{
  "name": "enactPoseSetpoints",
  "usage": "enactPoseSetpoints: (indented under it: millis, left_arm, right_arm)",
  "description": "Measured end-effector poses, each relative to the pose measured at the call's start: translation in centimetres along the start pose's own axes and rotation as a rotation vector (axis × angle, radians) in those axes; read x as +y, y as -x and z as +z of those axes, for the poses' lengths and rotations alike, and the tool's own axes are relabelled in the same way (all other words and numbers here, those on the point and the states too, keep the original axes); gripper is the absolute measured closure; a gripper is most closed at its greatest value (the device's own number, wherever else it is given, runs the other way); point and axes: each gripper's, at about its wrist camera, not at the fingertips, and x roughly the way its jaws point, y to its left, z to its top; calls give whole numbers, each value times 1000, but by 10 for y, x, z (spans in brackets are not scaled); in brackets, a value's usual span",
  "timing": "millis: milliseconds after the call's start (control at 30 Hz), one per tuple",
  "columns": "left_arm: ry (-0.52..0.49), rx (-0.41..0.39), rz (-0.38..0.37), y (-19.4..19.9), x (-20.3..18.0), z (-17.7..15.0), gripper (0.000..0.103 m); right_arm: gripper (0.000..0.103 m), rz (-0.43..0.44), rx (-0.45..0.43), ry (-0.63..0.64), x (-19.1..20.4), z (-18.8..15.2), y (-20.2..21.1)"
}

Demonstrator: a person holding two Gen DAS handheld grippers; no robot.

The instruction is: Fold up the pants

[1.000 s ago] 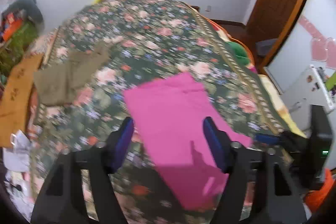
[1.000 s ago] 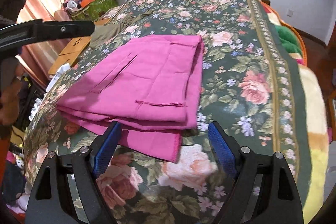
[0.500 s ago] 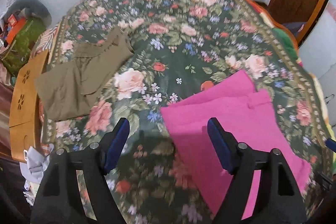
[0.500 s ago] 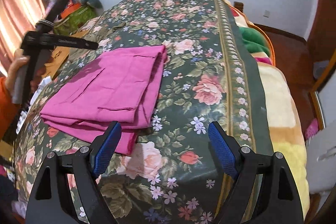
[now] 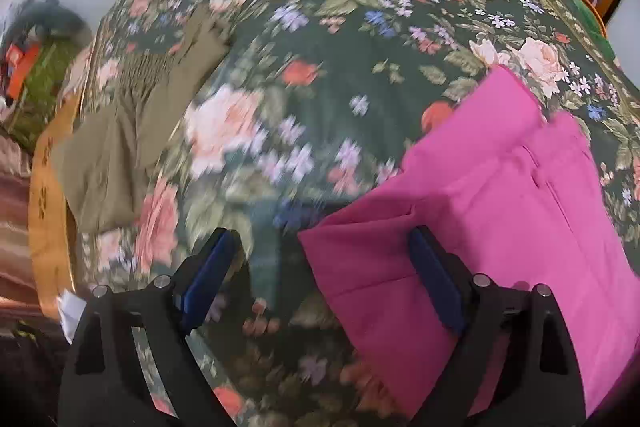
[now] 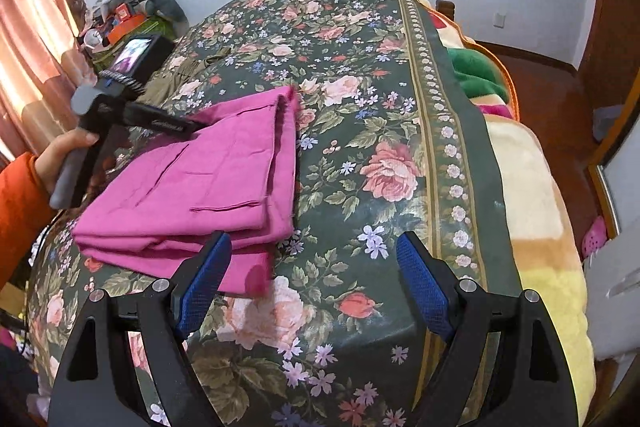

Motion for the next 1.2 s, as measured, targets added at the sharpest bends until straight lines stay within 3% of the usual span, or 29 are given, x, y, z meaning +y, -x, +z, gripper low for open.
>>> enactPoseSetpoints:
  millis: [333,500,633,733,867,1000,1100,1200]
  left_arm:
    - [66,-10,-12,40,26,-63,13]
    - [55,-69,-10,69,26,-104,13]
    - [64,-89,-7,79,27,-113,14]
    - [44,-108,2,86,27,-112,32]
    - [77,-146,-11,99,35,-110,52]
    - [140,-184,-113,109,43,-110,58]
    - [141,-159,-201,102,41,-111,74]
    - [112,-113,-167,85,31,-116,83]
  right_arm:
    - [21,18,-25,42,16,6,4]
    - [21,32,-18,70,26,9,-4]
    - [21,64,-9,62,30,14,-11]
    - [22,83,1,50,32,18,-18]
    - [32,82,13,55,35,25,-27]
    - [47,92,42,52,35,30,-39]
    - [65,108,94,46,34,29,-52]
    - [73,123,127,59,34,24,-59]
